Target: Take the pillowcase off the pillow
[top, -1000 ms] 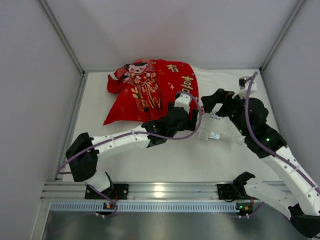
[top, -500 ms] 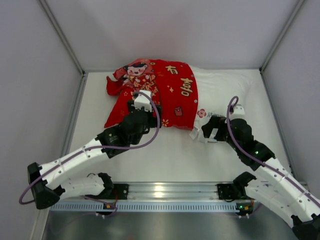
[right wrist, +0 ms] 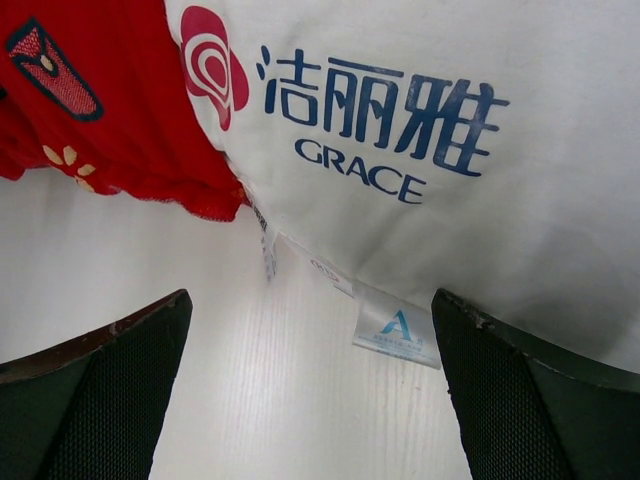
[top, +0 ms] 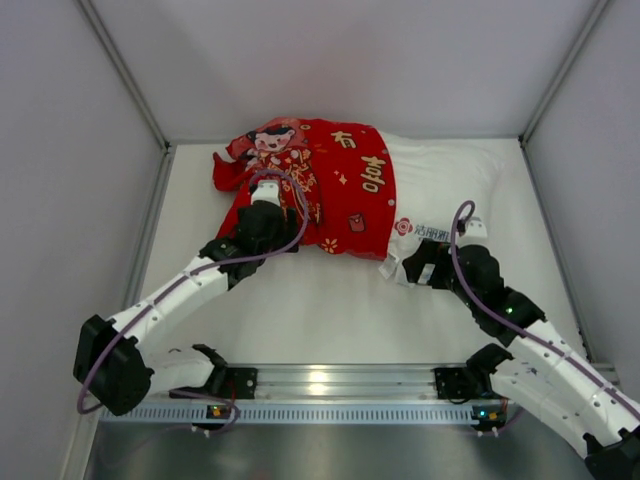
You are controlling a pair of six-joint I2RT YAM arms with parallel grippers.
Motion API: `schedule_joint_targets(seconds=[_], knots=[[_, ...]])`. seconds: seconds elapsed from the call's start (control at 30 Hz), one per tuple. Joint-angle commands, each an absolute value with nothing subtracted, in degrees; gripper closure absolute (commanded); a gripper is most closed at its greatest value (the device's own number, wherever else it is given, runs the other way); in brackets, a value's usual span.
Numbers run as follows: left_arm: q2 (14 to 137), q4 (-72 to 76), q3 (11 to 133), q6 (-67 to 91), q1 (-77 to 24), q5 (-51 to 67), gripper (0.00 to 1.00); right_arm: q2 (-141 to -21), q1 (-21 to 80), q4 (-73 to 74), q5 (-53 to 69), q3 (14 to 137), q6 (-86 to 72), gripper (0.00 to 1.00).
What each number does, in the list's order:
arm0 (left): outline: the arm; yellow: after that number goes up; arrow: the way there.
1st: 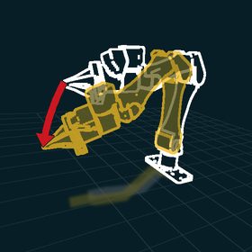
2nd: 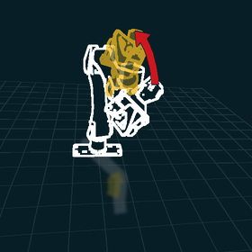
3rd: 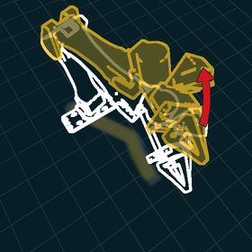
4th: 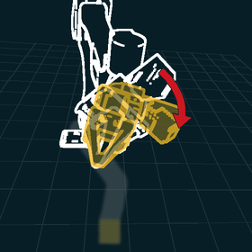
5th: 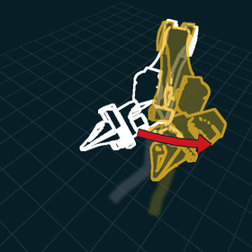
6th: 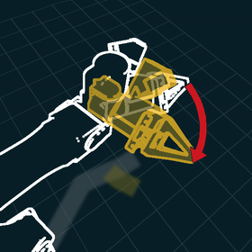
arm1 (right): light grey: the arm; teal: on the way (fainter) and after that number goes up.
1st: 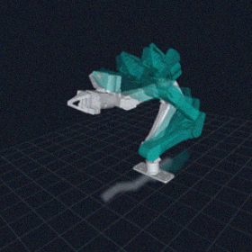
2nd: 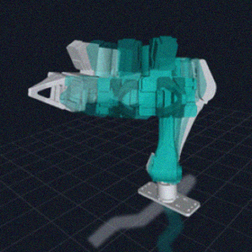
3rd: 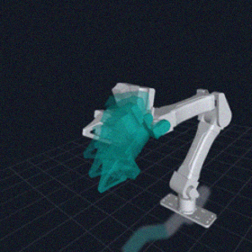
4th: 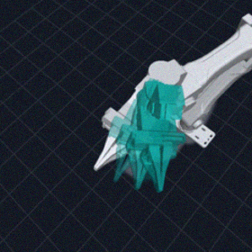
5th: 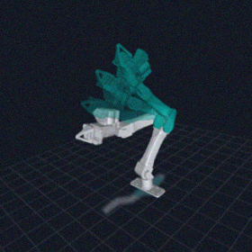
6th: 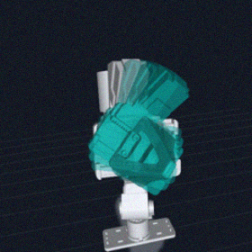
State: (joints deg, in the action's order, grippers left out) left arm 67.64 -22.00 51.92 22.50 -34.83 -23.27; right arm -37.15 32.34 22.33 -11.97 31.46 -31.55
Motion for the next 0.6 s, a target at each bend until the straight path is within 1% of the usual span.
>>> schedule_joint_targets(seconds=[0.0,0.1,0.13,0.17,0.2,0.23,0.27,0.3,0.47,0.57], knots=[[69.6,-12.6,51.4,21.9,-34.5,-18.0,0.17,-36.6,31.8,18.6,-12.6,30.9,-31.1,0.01],[72.9,-6.9,51.3,20.9,-33.9,-15.5,0.17,-36.2,31.8,18.2,-12.7,30.3,-30.8,0.01],[73.9,-5.9,51.4,20.9,-33.7,-14.8,0.19,-35.9,31.8,18.3,-13.2,30.1,-30.8,0.01],[76.1,-4.9,51.4,20.8,-33.0,-13.4,0.24,-35.1,31.8,18.5,-13.6,30.0,-30.8,0.01],[77.2,-4.6,51.6,21.2,-32.5,-13.0,0.35,-34.5,31.8,19.0,-14.1,29.9,-30.8,0.00],[78.2,-4.8,51.9,21.5,-32.1,-13.2,0.51,-33.9,31.8,19.5,-15.5,29.9,-30.7,0.01],[79.7,-5.6,52.4,22.0,-31.1,-14.1,0.83,-32.8,31.8,21.3,-16.4,30.0,-30.7,0.01],[80.0,-6.4,52.5,22.8,-30.7,-14.8,1.00,-32.1,31.8,22.3,-17.7,30.3,-30.8,0.01],[76.1,-8.2,51.1,22.9,-30.0,-18.5,1.00,-26.6,31.6,26.8,-27.8,31.0,-32.3,0.01],[73.1,-9.0,50.8,22.7,-30.0,-19.4,1.00,-26.2,30.5,29.3,-32.8,32.7,-33.4,0.01]])
